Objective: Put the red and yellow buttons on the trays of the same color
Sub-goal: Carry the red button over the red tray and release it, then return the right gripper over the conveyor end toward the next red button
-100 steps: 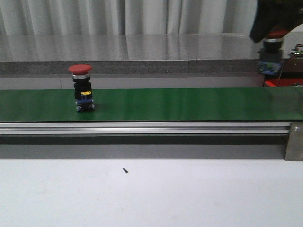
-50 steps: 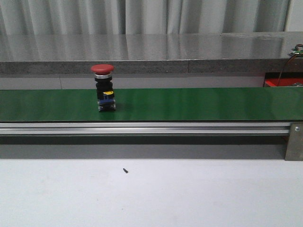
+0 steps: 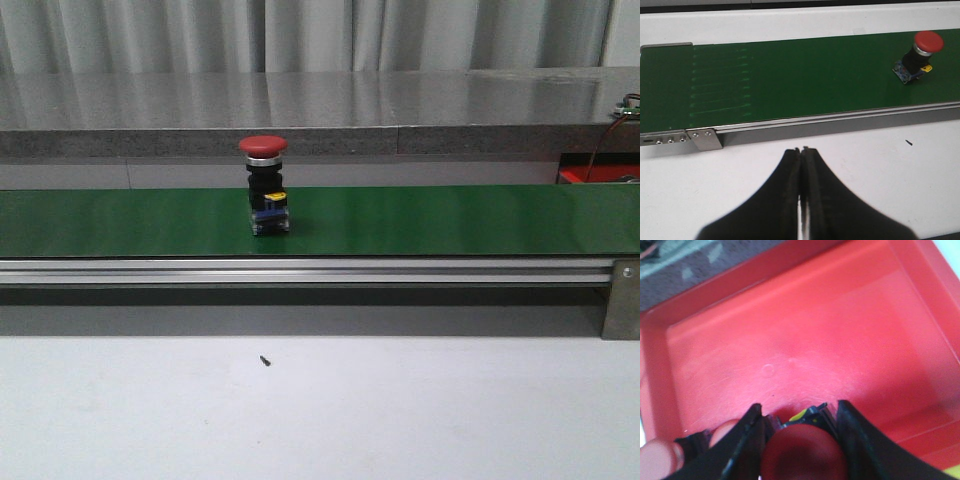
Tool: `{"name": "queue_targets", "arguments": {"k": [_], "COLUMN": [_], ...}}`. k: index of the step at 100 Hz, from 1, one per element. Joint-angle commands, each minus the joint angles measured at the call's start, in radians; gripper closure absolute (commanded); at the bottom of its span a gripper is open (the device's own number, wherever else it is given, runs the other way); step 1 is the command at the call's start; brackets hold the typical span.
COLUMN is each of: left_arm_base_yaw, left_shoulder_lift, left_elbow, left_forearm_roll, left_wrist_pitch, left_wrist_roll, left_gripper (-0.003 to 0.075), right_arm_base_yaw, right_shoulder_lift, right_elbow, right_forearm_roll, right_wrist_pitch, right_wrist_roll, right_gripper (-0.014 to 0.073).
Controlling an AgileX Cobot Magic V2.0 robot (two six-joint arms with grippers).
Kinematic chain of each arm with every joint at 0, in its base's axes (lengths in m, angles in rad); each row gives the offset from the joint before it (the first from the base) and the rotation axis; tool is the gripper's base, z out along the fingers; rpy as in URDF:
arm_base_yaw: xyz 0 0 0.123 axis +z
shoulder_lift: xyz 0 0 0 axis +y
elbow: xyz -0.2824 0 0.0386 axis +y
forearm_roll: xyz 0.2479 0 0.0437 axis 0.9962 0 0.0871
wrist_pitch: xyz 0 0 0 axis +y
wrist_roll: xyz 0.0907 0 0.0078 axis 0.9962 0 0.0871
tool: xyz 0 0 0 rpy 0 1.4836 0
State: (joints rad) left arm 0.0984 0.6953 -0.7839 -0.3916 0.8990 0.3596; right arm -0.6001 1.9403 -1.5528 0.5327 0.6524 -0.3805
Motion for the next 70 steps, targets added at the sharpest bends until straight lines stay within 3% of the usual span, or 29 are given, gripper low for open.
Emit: {"name": "queue_targets", "arguments": {"k": [1,36,41,58,70], "left_arm_base_yaw": [-0.008,-0.008,-0.008,-0.008,-0.008], "left_shoulder_lift": [-0.002,-0.002,-0.002,-0.002,-0.002], "left_elbow": [-0.026,-0.026,-0.026,-0.026,-0.026], "left_forearm_roll": [-0.034,-0.034,-0.034,-0.034,-0.034], "left_wrist_pitch": [-0.061,-0.061,-0.061,-0.061,-0.061], "left_wrist_roll": [-0.001,-0.001,-0.001,-0.001,-0.001], "left_gripper": [0.0740,0.0740,0.0740,0.0740,0.0740], "right_arm_base_yaw": [-0.006,-0.006,-0.006,-0.006,-0.006], "right_shoulder_lift": [-0.017,0.096,0.103,0.109,0.081], "right_elbow": [-0.031,-0.075,-0.077,-0.082,-0.083], "right_forearm_roll": [0.045,0.085,0.092,0.095,0.095], "right_wrist_pitch": [-0.073,-0.118,-0.124,-0.130,-0.142], "right_wrist_roll": [-0.011,-0.011,-0.011,-0.011,-0.023], "right_gripper": [0.0442,0.0430,0.0385,0.0108,0.0085]}}
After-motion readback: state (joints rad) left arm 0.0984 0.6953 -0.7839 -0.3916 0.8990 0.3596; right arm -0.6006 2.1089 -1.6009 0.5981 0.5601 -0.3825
